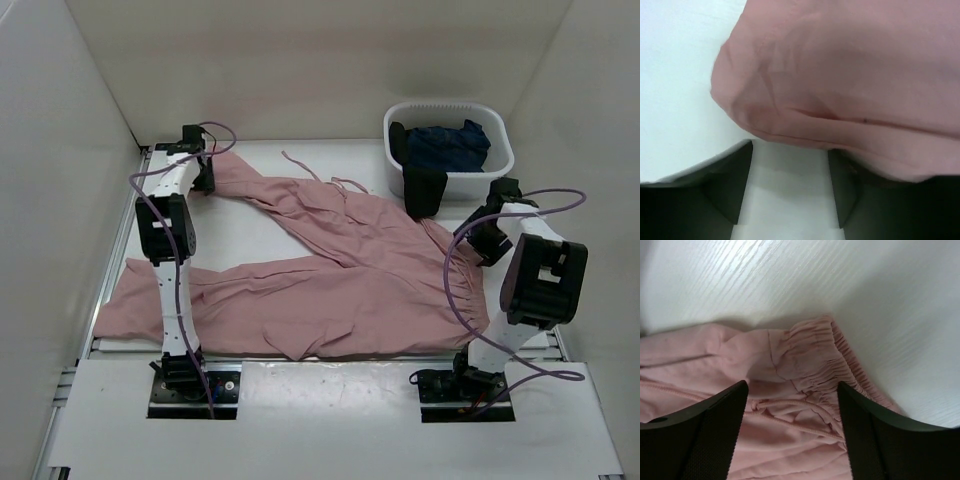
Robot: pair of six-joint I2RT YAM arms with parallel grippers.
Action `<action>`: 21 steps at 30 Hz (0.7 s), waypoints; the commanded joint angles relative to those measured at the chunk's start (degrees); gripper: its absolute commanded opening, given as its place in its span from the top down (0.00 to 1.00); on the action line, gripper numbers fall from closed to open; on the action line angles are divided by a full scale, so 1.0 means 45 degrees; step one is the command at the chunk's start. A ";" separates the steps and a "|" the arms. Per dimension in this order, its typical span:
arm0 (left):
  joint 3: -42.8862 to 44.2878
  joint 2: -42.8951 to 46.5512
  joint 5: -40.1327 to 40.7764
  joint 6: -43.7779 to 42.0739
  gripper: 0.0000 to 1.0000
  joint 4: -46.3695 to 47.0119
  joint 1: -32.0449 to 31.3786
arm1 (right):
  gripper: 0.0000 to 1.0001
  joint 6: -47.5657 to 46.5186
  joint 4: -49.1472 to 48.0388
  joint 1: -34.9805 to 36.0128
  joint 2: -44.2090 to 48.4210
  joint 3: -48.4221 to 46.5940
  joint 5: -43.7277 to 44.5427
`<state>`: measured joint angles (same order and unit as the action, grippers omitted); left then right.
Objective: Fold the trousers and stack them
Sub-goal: Flatten the trousers out
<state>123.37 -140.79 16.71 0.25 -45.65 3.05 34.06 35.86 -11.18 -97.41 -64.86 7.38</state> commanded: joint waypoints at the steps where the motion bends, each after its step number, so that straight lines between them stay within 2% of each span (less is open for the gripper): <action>1: -0.0285 -0.0371 0.0349 -0.0056 0.52 0.0457 0.0104 | 0.25 0.0280 -0.0253 -0.0035 -0.0521 -0.0606 0.0119; 2: -0.0558 -0.0373 0.0349 -0.0056 0.79 0.0457 0.0104 | 0.30 0.0282 -0.0253 -0.0035 -0.0638 -0.0761 0.0235; 3: -0.0773 -0.0373 0.0349 -0.0056 0.86 0.0457 0.0104 | 0.39 0.0282 -0.0137 -0.0035 -0.0814 -0.0762 0.0236; 5: -0.1706 0.0249 0.0504 -0.0056 0.86 0.0573 0.0104 | 0.53 0.0282 0.0077 -0.0035 -0.0951 -0.0762 0.0508; 6: -0.2119 0.0581 0.0505 -0.0056 0.86 0.0574 0.0220 | 0.71 0.0282 0.0253 -0.0035 -0.0952 -0.0898 0.0625; 8: -0.3694 0.1999 0.0507 -0.0056 0.86 0.0574 0.0608 | 0.86 0.0534 0.0779 -0.0327 -0.0952 -0.0899 0.0995; 9: -0.4285 0.2570 0.0370 -0.0056 0.86 0.0574 0.0805 | 0.97 0.0536 0.1304 -0.0328 -0.0739 -0.0899 0.1287; 10: -0.4910 0.3156 0.0369 -0.0056 0.86 0.0574 0.1019 | 1.00 0.0652 0.1541 -0.0695 -0.0544 -0.0667 0.1406; 15: -0.8812 0.6883 -0.0237 -0.0056 0.86 0.0574 0.1686 | 1.00 0.0518 0.1837 -0.1733 0.1974 0.0838 0.1078; 17: -0.9348 0.7592 -0.0237 -0.0056 0.86 0.0574 0.1569 | 0.69 0.0381 0.1701 -0.1870 0.2483 0.0839 0.0745; 18: -0.9349 0.7731 -0.0237 -0.0056 0.85 0.0574 0.1453 | 0.57 0.0379 0.1700 -0.1871 0.2485 0.0588 0.0492; 19: -0.8885 0.7732 -0.0237 -0.0056 0.61 0.0574 0.1451 | 0.47 0.0263 0.1236 -0.1871 0.2485 0.0102 -0.0477; 20: -0.8455 0.7462 -0.0430 -0.0056 0.43 0.0574 0.1451 | 0.33 0.0262 0.1057 -0.1871 0.2002 -0.0193 -0.0912; 21: -0.7929 0.6801 -0.0587 -0.0056 0.26 0.0574 0.1451 | 0.28 0.0668 0.1055 -0.1871 0.1669 -0.0505 -0.1149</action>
<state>82.74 -109.49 16.95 -0.64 -45.45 11.25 36.32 43.13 -20.08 -87.02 -62.92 8.56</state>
